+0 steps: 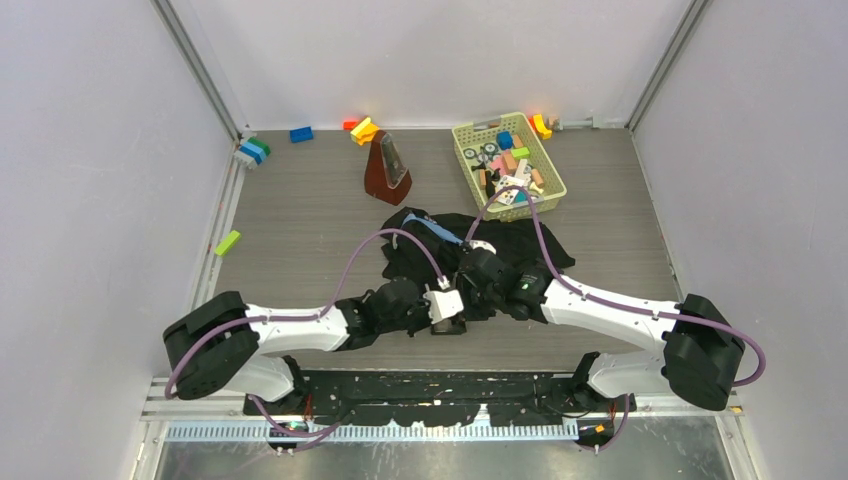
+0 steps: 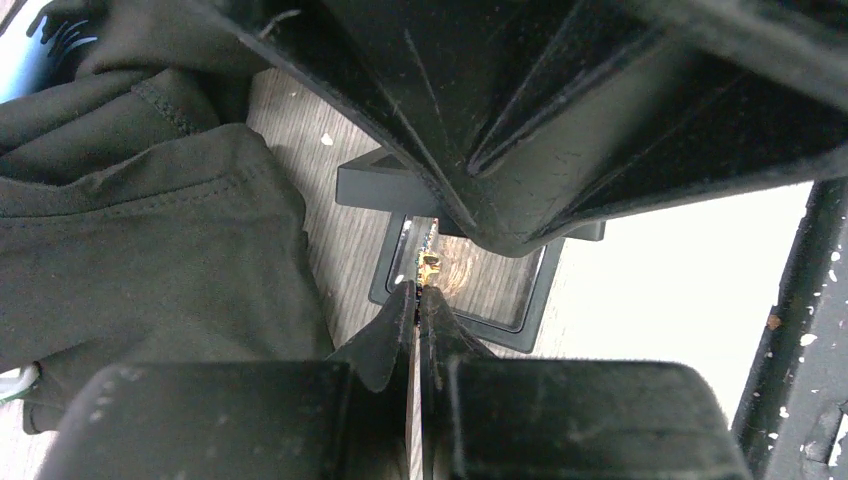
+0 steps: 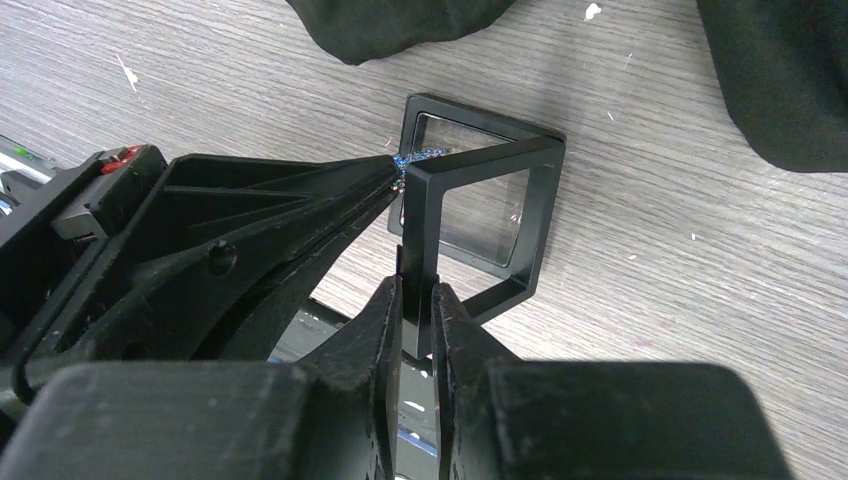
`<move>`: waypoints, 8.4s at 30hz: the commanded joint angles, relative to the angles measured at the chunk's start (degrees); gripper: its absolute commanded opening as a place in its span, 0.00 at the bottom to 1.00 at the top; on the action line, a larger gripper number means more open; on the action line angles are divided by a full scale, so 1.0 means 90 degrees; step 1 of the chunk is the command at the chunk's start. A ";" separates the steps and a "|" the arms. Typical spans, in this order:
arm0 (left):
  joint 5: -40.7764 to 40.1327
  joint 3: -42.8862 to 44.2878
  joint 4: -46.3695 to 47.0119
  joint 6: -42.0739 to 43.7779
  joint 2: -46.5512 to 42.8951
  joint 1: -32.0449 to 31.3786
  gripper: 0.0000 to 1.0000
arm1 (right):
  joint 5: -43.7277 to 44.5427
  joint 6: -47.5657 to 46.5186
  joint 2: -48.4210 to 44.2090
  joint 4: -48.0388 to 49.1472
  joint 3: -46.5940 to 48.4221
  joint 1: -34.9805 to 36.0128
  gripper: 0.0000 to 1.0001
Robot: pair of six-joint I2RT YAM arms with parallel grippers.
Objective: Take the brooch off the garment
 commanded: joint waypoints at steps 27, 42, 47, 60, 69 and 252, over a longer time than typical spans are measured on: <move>-0.0347 -0.0001 0.0818 0.0288 -0.0191 -0.0054 0.00 | 0.0028 0.0231 -0.0459 0.0441 -0.0207 -0.0028 0.00; 0.0052 0.0262 0.0423 0.0216 0.0176 -0.0060 0.00 | -0.0272 0.0340 -0.0315 0.0738 -0.0306 -0.0091 0.00; 0.0064 0.0236 0.0372 0.0173 0.0152 -0.0055 0.00 | -0.0238 0.0365 -0.0388 0.0746 -0.0365 -0.0117 0.00; 0.0383 0.0167 0.0205 0.0051 -0.0061 -0.0056 0.37 | -0.0240 0.0369 -0.0408 0.0741 -0.0400 -0.0182 0.00; 0.1354 0.0208 -0.0070 -0.0238 -0.0386 -0.0057 0.39 | -0.0255 0.0365 -0.0401 0.0727 -0.0396 -0.0223 0.00; 0.1728 0.2489 -0.1727 -0.4821 0.1583 0.4721 0.32 | 0.0145 -0.1717 0.3343 0.1423 0.2820 -0.1385 0.01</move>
